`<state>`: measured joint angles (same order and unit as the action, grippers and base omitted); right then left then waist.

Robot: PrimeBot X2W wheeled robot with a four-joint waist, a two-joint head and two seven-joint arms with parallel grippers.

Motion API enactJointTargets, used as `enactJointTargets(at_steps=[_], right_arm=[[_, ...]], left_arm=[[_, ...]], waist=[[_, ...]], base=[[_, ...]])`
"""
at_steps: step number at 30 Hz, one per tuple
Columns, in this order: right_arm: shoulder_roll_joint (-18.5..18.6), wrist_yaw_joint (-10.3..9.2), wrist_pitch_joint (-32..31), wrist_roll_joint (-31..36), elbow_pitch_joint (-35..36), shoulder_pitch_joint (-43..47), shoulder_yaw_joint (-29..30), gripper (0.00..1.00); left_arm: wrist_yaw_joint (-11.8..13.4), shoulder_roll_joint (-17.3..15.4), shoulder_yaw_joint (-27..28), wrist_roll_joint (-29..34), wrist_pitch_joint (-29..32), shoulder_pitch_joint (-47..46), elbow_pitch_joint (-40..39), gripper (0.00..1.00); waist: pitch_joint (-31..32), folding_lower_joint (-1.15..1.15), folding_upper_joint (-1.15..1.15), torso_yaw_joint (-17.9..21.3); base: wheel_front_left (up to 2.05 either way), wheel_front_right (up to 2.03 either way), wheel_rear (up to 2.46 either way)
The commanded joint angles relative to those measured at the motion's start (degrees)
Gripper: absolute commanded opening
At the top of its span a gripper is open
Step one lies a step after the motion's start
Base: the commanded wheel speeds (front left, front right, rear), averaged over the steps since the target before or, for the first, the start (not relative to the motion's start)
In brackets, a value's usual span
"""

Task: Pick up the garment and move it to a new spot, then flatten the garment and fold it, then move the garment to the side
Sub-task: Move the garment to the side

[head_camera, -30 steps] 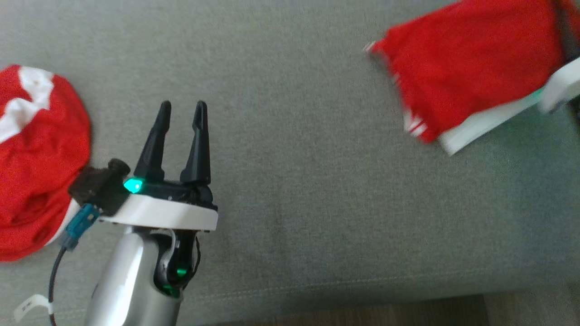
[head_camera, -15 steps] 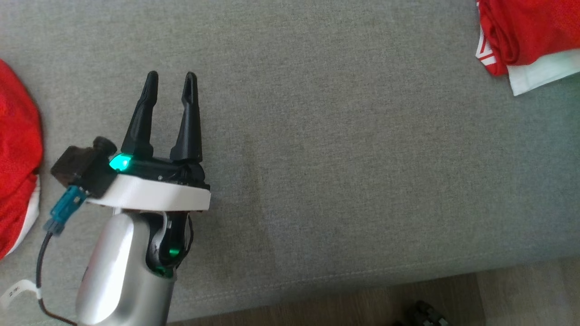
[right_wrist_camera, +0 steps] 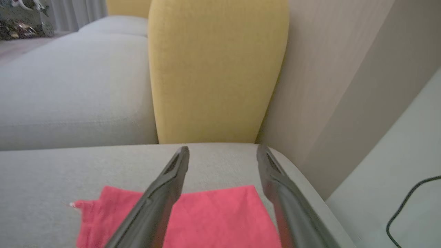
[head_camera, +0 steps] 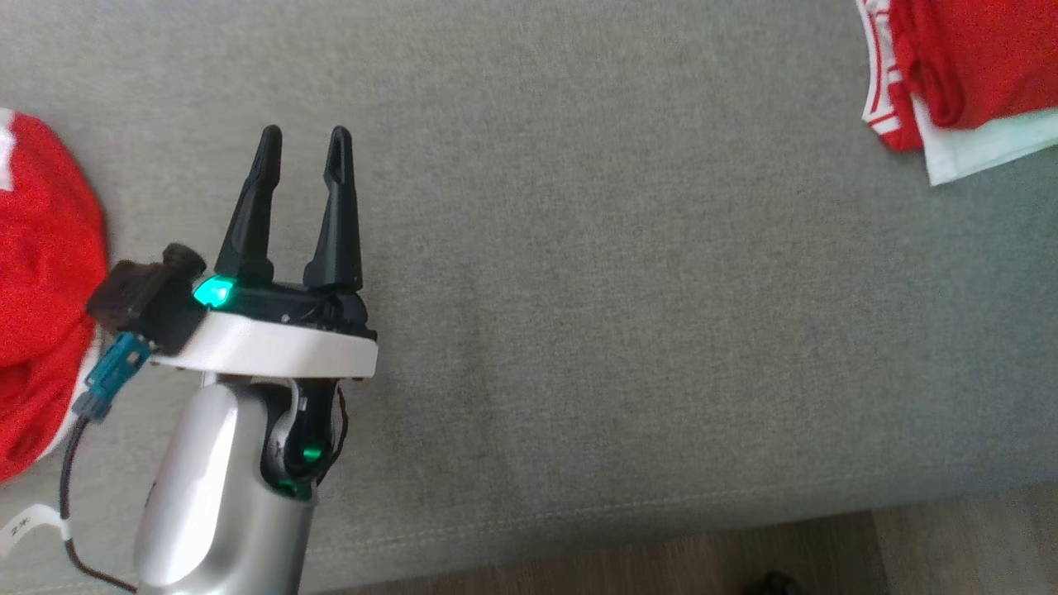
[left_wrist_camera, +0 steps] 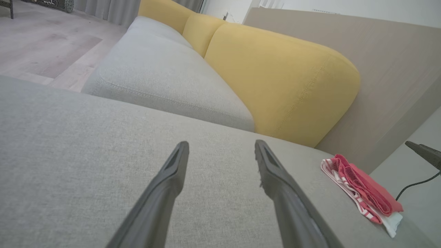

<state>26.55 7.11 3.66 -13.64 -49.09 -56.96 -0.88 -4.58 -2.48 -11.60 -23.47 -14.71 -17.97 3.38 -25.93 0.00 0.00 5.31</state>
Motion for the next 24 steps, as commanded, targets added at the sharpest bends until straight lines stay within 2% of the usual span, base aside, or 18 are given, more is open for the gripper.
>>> enactJointTargets(at_steps=[1,7,14,24], right_arm=[[-0.23,0.37,0.7,-0.31,2.5,0.32,-0.71,1.0],[-4.75,0.37,3.1,-3.43,9.23,6.2,-2.48,1.0],[-10.11,0.37,5.52,-6.29,20.96,19.28,-5.28,1.0],[-18.51,0.37,8.91,-1.57,33.16,36.37,-2.56,1.0]], left_arm=[[-0.05,-0.4,2.04,-0.51,-0.29,-0.07,-1.82,1.0],[0.84,-0.4,2.14,-2.26,-0.29,1.99,-2.1,1.0],[1.79,-0.4,2.2,-3.16,-0.29,5.48,-1.91,1.0],[2.77,-0.4,2.13,-3.17,-0.29,11.44,-0.65,1.0]], waist=[[2.26,0.0,0.0,-0.78],[9.25,0.0,0.0,-2.87],[15.91,0.0,0.0,-5.23],[20.03,0.0,0.0,-6.42]], base=[[0.0,0.0,0.0],[0.0,0.0,0.0],[0.0,0.0,0.0],[0.0,0.0,0.0]])
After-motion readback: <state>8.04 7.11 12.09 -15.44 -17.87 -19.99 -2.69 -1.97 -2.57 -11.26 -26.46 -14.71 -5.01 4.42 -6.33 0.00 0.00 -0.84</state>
